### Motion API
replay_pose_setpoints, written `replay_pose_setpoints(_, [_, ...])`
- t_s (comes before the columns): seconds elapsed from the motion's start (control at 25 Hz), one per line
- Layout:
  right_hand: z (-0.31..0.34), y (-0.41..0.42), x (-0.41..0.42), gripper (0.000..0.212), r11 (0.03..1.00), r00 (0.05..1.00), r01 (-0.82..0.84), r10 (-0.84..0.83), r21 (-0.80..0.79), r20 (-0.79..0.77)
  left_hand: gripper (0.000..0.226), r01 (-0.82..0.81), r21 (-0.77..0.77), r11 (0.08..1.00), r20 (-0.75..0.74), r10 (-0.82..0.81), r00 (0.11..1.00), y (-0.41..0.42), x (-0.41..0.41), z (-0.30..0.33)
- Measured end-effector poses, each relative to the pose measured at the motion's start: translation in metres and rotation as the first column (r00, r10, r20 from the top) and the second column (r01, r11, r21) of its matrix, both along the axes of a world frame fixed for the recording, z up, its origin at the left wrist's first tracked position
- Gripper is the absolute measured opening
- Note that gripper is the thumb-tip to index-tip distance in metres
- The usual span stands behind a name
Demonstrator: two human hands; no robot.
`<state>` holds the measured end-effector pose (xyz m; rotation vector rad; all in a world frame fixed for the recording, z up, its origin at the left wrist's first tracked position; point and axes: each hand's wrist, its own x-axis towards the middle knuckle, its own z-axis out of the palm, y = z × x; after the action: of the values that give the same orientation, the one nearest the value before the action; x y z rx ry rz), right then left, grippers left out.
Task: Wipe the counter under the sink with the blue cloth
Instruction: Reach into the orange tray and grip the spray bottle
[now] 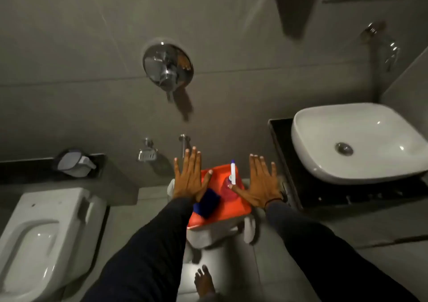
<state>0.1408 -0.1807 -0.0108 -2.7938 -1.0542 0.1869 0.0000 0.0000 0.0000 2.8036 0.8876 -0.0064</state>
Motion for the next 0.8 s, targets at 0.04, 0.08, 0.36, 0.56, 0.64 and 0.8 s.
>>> replay_pose_setpoints(0.04, [-0.017,0.004,-0.006,0.128,0.999,0.994,0.031,-0.034,-0.035,-0.104,0.076,-0.018,-0.038,0.999,-0.054,0.016,0.998,0.005,-0.007,-0.015])
replay_pose_setpoints(0.08, [-0.034,0.009,-0.008,0.128,0.997,0.980,0.065,-0.070,-0.033,-0.186,0.076,-0.021,-0.088,0.996,-0.079,0.014,0.997,0.010,-0.013,-0.034])
replay_pose_setpoints(0.36, [-0.126,0.055,-0.003,0.090,0.841,0.858,0.402,-0.208,0.362,-0.470,0.085,-0.090,-0.156,0.984,-0.269,0.045,0.962,0.026,-0.057,-0.159])
replay_pose_setpoints(0.56, [-0.160,0.106,0.013,0.042,0.599,0.839,0.508,-0.181,0.619,-0.513,0.070,-0.059,-0.138,0.989,-0.270,0.020,0.963,0.017,-0.084,-0.208])
replay_pose_setpoints(0.64, [-0.155,0.121,0.021,0.014,0.515,0.797,0.564,-0.137,0.645,-0.588,0.069,-0.050,-0.119,0.992,-0.258,0.018,0.966,0.017,-0.088,-0.217])
replay_pose_setpoints(0.8, [-0.112,0.127,0.045,0.016,0.480,0.544,0.752,-0.067,0.452,-0.836,0.072,-0.072,-0.180,0.981,-0.295,0.016,0.955,0.020,-0.086,-0.219])
